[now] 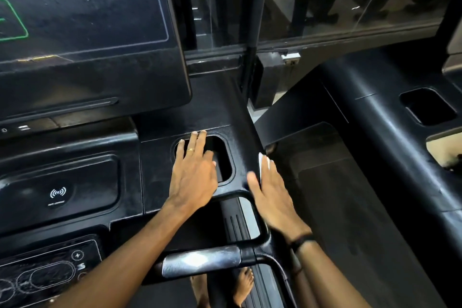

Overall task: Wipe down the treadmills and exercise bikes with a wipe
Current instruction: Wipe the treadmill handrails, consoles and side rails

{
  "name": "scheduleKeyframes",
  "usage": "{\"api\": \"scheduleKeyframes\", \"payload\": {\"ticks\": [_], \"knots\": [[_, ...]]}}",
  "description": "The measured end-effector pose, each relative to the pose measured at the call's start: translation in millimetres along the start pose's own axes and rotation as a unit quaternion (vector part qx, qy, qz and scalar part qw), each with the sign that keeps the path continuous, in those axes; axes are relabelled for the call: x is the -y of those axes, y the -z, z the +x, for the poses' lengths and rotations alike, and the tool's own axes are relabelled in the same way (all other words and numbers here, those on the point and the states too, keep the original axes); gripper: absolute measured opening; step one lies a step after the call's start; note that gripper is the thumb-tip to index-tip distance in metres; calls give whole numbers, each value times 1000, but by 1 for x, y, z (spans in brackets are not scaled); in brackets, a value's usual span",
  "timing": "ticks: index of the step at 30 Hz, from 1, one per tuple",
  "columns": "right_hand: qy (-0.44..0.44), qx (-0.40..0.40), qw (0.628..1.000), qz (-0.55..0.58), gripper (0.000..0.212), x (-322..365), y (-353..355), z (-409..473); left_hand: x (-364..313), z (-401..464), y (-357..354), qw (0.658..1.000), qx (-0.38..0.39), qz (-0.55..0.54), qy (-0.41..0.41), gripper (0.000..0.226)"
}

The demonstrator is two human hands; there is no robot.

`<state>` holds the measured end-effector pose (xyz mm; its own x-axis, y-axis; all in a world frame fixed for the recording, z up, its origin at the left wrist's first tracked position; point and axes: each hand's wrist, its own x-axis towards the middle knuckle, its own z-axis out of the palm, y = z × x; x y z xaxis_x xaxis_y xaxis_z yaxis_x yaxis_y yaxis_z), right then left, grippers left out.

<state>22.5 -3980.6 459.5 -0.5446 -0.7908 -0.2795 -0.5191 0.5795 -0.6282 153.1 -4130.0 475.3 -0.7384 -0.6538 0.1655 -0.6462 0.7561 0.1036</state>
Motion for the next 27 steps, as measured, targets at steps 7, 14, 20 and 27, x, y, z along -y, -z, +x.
{"api": "scheduleKeyframes", "payload": {"ticks": [7, 14, 20, 27], "knots": [[77, -3, 991, -111, 80, 46, 6, 82, -1, 3, 5, 998, -24, -39, 49, 34], [194, 15, 959, -205, 86, 23, -10, -16, 18, 23, 7, 995, -42, -50, 77, 60], [11, -33, 998, -44, 89, 28, 0, 56, 45, 68, 9, 996, 31, 25, 76, 114], [37, -31, 996, -80, 74, 72, 10, 161, 45, 77, 3, 991, 21, 52, 117, 140]]}}
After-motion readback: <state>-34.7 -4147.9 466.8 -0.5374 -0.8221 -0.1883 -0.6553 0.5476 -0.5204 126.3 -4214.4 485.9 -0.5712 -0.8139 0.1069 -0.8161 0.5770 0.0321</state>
